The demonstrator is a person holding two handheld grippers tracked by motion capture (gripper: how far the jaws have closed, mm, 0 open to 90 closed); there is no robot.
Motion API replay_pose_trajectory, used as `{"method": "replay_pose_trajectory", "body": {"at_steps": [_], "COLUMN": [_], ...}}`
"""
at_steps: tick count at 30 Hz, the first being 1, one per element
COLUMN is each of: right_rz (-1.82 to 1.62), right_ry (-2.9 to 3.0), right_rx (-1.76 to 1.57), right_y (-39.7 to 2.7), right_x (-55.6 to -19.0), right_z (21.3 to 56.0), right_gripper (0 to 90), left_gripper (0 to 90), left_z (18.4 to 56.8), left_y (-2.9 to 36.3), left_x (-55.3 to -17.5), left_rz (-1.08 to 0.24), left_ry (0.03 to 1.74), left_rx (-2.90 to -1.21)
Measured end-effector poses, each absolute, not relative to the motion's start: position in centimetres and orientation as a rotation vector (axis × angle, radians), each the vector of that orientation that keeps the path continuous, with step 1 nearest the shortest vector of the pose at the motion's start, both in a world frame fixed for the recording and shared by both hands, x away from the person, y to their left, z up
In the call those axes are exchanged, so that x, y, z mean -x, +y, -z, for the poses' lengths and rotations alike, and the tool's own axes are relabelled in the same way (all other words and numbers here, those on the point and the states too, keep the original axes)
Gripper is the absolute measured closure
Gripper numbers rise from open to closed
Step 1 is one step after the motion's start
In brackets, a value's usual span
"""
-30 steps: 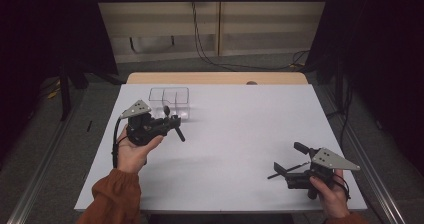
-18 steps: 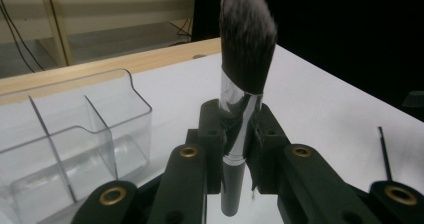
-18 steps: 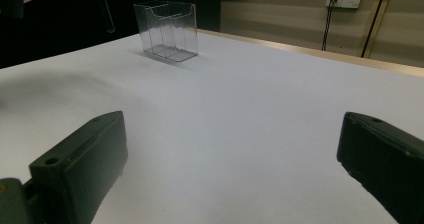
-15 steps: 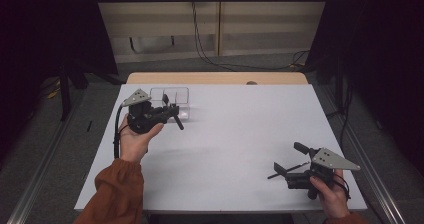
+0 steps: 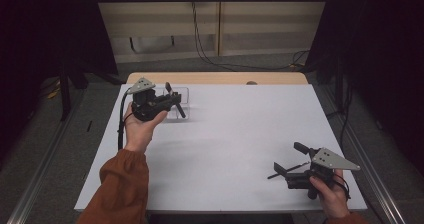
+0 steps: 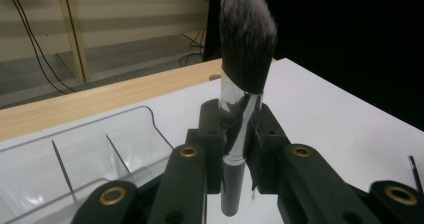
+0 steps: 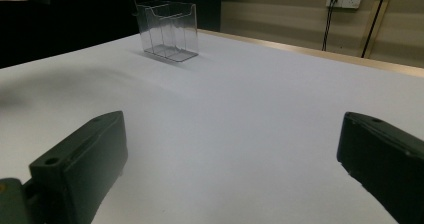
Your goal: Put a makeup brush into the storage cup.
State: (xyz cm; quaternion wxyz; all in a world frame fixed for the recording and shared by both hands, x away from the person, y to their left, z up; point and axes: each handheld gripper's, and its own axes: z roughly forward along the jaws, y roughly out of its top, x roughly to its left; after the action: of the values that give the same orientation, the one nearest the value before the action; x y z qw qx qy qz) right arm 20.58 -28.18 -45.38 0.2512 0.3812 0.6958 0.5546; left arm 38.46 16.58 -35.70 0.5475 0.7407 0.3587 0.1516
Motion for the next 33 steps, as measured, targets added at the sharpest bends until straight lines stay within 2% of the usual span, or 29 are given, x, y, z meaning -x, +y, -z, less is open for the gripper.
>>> {"method": "replay_pose_trajectory", "body": {"at_steps": [16, 31, 33], "right_rz": [-1.509, -1.509, -1.508], "right_ry": [1.892, 1.899, 1.898], "right_rx": [-1.037, -1.035, -1.031], "right_y": [-28.2, -28.1, -28.1], "right_x": [-20.5, -20.6, -20.5], "right_z": [45.4, 45.5, 45.4], "right_gripper": [0.0, 0.0, 0.0], "left_gripper": [78.8, 78.8, 78.8], "left_z": [35.4, 34.7, 34.9], "left_y": [16.6, 16.2, 16.3], "left_x": [-40.6, -42.5, -42.9], "left_rz": [-0.394, -0.458, -0.432], "left_ry": [0.870, 0.884, 0.899], "left_rx": [-1.701, -1.735, -1.727]}}
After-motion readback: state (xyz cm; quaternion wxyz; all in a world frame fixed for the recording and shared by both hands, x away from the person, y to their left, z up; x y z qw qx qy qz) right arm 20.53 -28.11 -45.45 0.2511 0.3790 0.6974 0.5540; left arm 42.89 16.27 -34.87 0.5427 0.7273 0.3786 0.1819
